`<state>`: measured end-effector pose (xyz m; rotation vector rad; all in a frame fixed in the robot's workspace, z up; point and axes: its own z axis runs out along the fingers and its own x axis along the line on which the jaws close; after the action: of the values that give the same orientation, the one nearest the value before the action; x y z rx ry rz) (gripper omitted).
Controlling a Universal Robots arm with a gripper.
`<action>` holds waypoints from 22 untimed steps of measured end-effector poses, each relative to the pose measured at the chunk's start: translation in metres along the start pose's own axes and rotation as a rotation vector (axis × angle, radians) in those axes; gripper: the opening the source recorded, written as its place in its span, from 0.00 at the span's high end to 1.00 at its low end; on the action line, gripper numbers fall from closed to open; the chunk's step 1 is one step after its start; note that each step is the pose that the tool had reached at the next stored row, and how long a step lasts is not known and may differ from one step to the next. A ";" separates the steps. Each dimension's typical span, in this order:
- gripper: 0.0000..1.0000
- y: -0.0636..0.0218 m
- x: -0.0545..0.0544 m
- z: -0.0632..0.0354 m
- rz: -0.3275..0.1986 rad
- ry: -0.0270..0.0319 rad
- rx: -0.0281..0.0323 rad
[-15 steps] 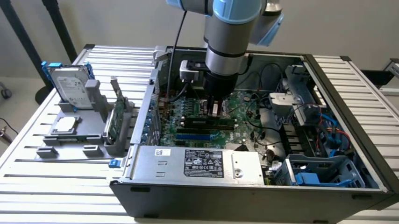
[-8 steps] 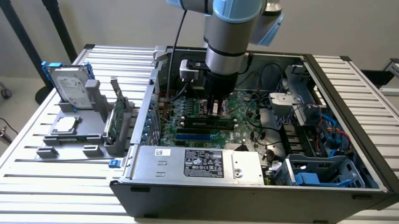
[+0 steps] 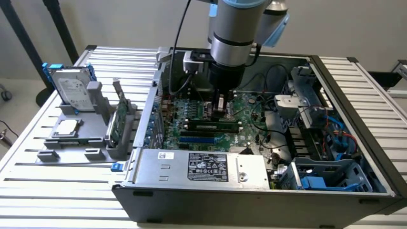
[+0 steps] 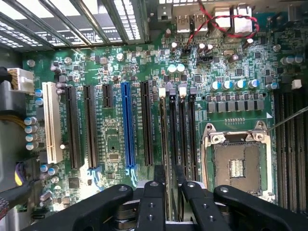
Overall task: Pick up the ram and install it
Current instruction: 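Insert the ram into the slot, then press down the ram until it locks into place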
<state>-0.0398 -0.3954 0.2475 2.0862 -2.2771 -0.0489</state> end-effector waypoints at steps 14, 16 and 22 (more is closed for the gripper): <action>0.89 0.0002 0.000 -0.0033 0.000 0.0000 0.0000; 0.89 0.0002 0.000 -0.0033 0.000 -0.0001 0.0000; 0.89 0.0003 0.000 -0.0027 0.000 -0.0004 0.0048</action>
<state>-0.0399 -0.3950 0.2502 2.0887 -2.2797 -0.0439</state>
